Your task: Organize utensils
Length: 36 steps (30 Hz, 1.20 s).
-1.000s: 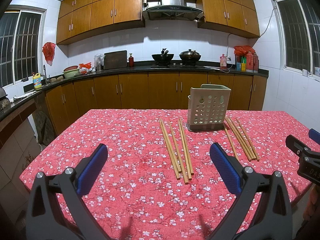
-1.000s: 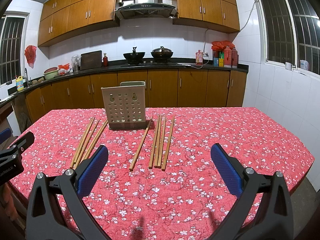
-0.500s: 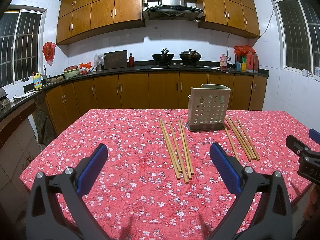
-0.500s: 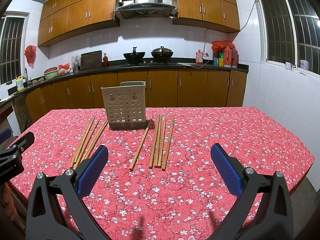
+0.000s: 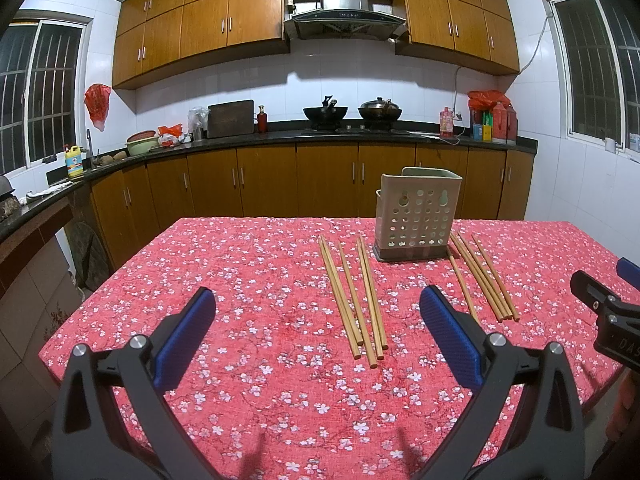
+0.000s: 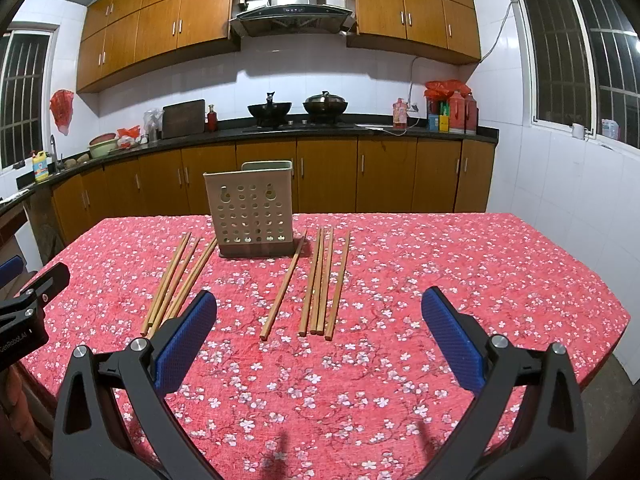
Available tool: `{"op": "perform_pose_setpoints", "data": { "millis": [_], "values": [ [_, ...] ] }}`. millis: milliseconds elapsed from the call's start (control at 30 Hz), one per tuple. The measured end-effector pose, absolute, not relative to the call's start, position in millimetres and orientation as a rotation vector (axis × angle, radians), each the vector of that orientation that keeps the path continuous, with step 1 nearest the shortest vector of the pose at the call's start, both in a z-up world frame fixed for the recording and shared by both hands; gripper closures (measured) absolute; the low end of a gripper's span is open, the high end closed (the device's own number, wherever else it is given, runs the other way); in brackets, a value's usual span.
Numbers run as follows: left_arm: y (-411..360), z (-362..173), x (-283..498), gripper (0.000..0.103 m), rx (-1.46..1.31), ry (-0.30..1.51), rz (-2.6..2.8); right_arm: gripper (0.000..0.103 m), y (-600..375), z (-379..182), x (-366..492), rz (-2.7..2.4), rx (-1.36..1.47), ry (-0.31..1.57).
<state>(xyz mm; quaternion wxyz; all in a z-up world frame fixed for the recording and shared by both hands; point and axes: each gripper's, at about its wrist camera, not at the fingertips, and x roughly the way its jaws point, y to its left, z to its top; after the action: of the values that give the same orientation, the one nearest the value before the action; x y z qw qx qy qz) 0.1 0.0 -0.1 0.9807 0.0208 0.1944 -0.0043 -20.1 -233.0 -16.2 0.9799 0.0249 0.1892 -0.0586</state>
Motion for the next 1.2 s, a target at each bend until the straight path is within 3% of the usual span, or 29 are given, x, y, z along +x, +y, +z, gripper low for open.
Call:
{"op": "perform_pose_setpoints", "data": {
  "millis": [333, 600, 700, 1033, 1200],
  "values": [
    [0.5, -0.5, 0.8, 0.004, 0.041, 0.399, -0.004, 0.002, -235.2, -15.0, -21.1, -0.114, 0.053, 0.388],
    [7.9, -15.9, 33.7, 0.004, 0.036, 0.523, 0.065, 0.002, -261.5, -26.6, 5.3, -0.126, 0.133, 0.492],
    [17.4, -24.2, 50.1, 0.004, 0.029, 0.578, 0.081, 0.009, -274.0, -32.1, 22.7, -0.141, 0.165, 0.560],
    [27.1, -34.9, 112.6, 0.004, 0.010, 0.698, 0.026, 0.051, -308.2, -60.6, 100.7, -0.123, 0.291, 0.770],
    [22.6, -42.0, 137.6, 0.031, -0.006, 0.751, -0.023, 0.065, -308.0, -73.6, 130.8, -0.112, 0.272, 0.831]
  ]
}}
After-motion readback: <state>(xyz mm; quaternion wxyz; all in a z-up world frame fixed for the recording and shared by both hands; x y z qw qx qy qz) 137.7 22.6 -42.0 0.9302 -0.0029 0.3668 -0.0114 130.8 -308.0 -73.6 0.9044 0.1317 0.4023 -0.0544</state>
